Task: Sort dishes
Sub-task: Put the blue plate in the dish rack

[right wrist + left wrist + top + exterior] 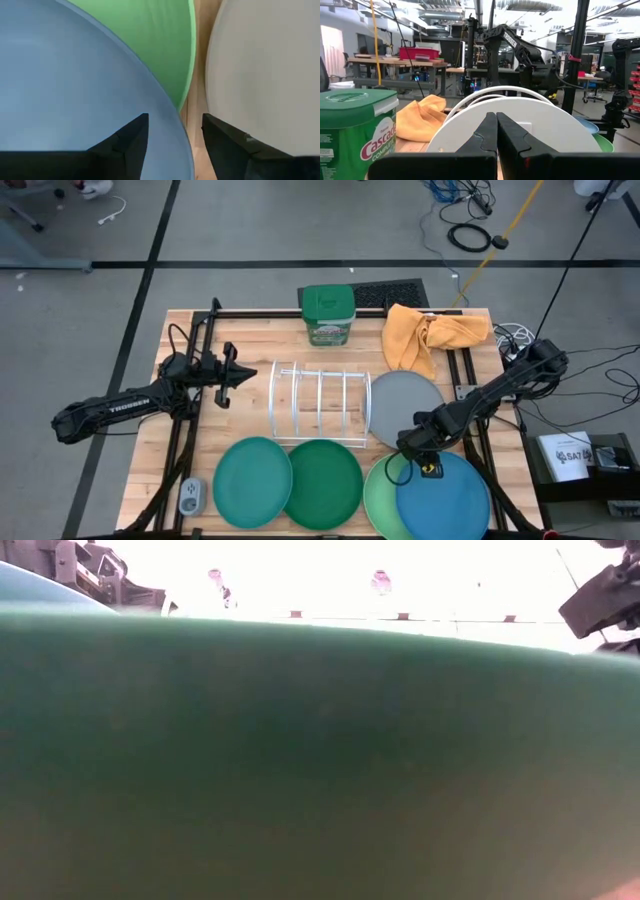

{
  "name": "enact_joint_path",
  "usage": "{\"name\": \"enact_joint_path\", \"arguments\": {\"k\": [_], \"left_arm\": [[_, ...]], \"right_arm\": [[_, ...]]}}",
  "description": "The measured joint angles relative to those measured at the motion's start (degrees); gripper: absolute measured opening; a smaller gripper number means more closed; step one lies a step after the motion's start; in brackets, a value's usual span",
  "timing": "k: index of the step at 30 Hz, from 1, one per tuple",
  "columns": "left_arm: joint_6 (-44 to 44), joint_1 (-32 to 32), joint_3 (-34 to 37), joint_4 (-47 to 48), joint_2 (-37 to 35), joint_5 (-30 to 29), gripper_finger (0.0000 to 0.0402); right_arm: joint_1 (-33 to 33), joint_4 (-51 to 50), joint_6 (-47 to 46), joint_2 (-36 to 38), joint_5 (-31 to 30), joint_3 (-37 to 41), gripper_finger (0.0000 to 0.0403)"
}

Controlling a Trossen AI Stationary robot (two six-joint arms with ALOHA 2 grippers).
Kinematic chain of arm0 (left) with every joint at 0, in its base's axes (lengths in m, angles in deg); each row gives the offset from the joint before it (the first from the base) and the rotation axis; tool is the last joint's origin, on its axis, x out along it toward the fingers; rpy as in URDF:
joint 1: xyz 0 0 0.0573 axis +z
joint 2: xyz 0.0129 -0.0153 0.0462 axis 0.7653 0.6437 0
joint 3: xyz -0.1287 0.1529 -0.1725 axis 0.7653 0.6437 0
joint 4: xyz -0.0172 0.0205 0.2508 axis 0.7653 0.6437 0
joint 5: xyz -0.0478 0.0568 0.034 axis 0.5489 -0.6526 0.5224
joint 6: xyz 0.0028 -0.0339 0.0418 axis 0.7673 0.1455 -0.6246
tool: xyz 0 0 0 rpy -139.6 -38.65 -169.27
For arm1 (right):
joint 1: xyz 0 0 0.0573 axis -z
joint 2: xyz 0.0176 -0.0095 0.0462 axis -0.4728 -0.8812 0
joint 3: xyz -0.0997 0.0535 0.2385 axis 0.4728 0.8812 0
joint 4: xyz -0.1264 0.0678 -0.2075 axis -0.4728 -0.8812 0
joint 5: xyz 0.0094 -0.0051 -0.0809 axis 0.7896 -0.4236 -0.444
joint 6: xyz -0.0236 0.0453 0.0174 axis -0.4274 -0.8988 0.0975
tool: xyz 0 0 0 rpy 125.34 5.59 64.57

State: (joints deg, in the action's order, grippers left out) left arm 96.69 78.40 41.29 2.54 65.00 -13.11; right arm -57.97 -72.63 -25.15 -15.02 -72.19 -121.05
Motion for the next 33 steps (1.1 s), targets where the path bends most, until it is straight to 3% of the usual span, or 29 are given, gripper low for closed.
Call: {"name": "enact_joint_path", "arguments": {"k": [11,19,29,33], "left_arm": [[0.0,0.0,0.0,0.0,0.0,0.0,0.0],[-0.1,0.0,0.0,0.0,0.0,0.0,0.0],[-0.1,0.0,0.0,0.0,0.0,0.0,0.0],[-0.1,0.0,0.0,0.0,0.0,0.0,0.0]], "right_arm": [[0.0,0.7,-0.4,0.0,0.0,0.9,0.0093],[0.0,0.7,-0.9,0.0,0.1,0.9,0.0013],[0.0,0.1,-1.6,0.9,0.4,0.8,0.0003],[0.0,-6.1,-1.6,2.4,-1.6,-2.2,0.0002]]}}
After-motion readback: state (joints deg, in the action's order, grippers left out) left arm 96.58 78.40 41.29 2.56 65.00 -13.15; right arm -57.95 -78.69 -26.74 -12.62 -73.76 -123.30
